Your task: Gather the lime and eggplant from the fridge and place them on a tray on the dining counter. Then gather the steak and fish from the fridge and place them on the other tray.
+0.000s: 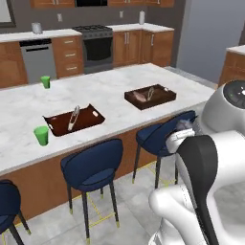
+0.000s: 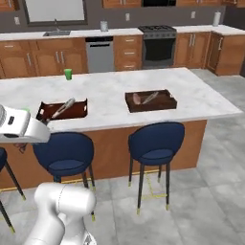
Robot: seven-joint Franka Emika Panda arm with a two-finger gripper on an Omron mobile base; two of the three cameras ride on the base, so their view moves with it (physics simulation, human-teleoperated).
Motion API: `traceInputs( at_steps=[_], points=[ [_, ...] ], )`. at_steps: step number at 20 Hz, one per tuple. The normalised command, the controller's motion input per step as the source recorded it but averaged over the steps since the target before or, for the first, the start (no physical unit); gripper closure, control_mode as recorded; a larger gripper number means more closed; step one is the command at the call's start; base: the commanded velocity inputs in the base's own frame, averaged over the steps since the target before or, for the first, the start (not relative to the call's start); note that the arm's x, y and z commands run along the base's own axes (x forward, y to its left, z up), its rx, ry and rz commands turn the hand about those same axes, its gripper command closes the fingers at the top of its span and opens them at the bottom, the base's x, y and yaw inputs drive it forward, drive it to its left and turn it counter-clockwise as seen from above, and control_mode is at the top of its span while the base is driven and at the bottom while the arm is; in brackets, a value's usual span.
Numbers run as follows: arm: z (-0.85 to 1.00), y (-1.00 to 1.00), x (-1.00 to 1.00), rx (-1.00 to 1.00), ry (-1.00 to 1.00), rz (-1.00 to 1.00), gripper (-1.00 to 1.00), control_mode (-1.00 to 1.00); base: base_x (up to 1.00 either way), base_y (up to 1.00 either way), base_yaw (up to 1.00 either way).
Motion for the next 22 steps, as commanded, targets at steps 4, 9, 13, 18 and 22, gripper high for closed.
traceInputs(
  at_steps=[4,9,13,18,22],
  points=[
    [0.0,0.0,0.0,0.0,0.0,0.0,1.0,1.0,1.0,-0.25,0.41],
    [0.0,0.0,0.0,0.0,0.0,0.0,1.0,1.0,0.74,-0.38,0.36],
    [0.0,0.0,0.0,0.0,0.0,0.0,1.0,1.0,0.68,-0.42,0.31],
    [0.0,0.0,0.0,0.0,0.0,0.0,1.0,1.0,0.52,-0.55,0.26],
    [0.0,0.0,0.0,0.0,0.0,0.0,1.0,1.0,0.51,-0.57,0.22]
  ],
)
